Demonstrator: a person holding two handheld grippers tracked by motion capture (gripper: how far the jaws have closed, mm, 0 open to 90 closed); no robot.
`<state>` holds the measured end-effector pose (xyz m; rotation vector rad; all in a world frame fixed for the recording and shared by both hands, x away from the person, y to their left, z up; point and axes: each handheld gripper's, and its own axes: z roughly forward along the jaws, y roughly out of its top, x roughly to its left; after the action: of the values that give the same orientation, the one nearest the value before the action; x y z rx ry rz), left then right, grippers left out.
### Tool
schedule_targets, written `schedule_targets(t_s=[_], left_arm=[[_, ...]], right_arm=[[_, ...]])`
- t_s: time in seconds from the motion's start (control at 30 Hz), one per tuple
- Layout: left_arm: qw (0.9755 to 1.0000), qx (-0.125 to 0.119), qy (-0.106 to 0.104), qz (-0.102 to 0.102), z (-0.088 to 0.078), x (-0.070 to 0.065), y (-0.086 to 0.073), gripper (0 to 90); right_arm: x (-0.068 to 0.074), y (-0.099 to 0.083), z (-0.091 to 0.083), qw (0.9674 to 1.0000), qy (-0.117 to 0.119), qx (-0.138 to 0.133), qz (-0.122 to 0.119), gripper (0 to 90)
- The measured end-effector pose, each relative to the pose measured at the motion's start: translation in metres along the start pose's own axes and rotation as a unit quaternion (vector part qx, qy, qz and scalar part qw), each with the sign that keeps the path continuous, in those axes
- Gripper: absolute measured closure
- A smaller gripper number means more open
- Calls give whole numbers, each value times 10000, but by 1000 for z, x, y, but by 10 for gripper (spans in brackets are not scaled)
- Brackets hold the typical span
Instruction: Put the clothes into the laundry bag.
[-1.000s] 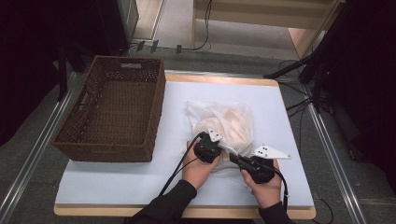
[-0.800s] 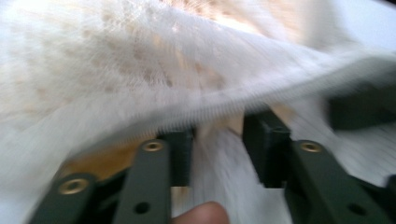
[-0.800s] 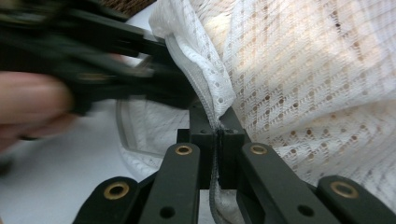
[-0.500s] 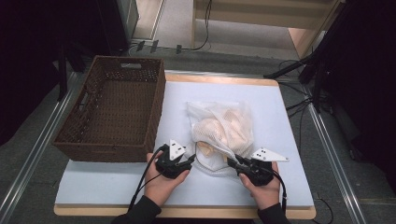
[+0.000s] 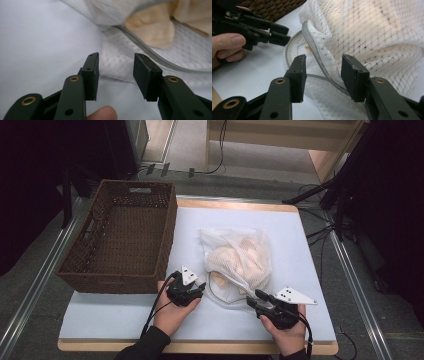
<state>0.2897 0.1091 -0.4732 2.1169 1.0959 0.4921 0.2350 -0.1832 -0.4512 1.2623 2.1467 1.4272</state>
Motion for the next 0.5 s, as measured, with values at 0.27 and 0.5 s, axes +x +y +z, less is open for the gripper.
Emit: schedule_targets(t_s=[0.27,0.5], left_arm=[[9988,25,-480,-1,-7,7,-5,885],[9971,-138,-729,-160,-35,6,-22,892]], right_arm=[[23,-4,14,9988,78,229,-421,572],[55,-3,26,9970,193,222,-716,566]])
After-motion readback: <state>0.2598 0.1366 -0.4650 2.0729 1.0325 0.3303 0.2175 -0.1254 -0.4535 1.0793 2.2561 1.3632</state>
